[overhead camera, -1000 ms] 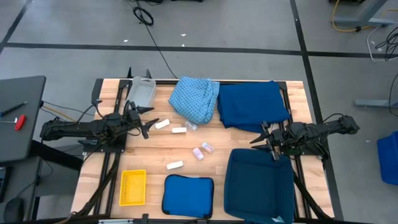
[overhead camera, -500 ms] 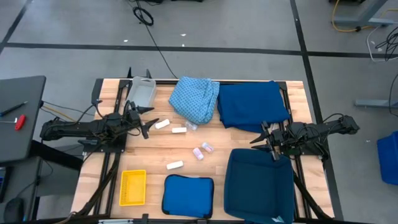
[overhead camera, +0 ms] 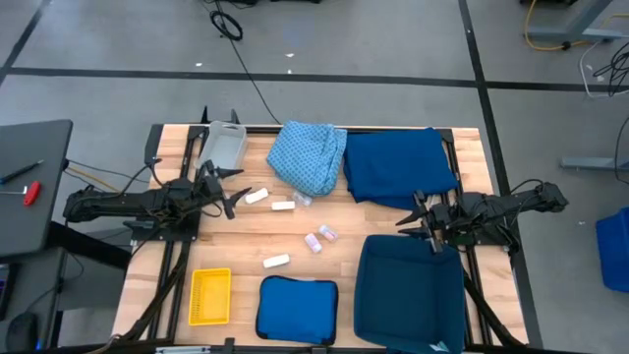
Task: Pick & place medical supplies in basket/bin
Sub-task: Put the top white rolled gauze into the gray bin
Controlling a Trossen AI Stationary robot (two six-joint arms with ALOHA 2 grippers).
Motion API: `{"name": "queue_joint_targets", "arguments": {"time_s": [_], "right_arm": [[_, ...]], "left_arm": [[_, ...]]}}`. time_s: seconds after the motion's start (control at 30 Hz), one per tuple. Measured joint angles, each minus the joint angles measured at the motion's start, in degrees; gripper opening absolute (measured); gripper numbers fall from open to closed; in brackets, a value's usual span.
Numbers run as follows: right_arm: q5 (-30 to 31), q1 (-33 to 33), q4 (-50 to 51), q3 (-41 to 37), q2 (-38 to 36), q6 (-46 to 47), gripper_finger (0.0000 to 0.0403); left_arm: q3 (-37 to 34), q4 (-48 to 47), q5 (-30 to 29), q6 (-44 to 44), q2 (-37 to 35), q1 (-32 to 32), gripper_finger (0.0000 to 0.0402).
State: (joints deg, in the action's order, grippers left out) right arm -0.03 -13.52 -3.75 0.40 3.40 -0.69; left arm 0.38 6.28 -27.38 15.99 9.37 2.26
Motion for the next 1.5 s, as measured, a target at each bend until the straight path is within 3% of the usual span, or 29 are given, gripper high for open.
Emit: {"name": "queue_joint_targets", "arguments": {"time_s": [0.6, 0.77, 0.97, 1.13, 1.37, 1.5], "right_arm": [[0.29, -0.01, -7.32, 0.00, -0.02, 0.03, 0.0094], [0.48, -0.02, -7.30, 0.00, -0.02, -0.22, 0.0094], [10.11, 0.00, -7.00, 0.01, 0.00, 1.49, 0.0094], [14.34, 0.00, -5.61, 0.02, 0.00, -0.69, 0.0094], [23.95, 0.00, -5.44, 0.02, 0.00, -1.51, 0.0094], [26.18, 0.00, -4.99, 0.02, 0.00, 0.01, 0.0094]], "left_arm": [[-0.01, -0.02, 0.46, -0.90, 0.00, 0.01, 0.0279], [0.00, -0.02, 1.05, -8.55, 0.00, 0.01, 0.0279], [0.00, -0.02, 1.07, -19.32, 0.00, 0.00, 0.0279], [-0.02, -0.04, 3.33, -25.09, 0.00, 0.02, 0.0279], [0.00, 0.80, 4.80, -26.57, 0.00, 0.04, 0.0279], [-0.01, 1.74, 5.03, -29.16, 0.00, 0.02, 0.0279]]}}
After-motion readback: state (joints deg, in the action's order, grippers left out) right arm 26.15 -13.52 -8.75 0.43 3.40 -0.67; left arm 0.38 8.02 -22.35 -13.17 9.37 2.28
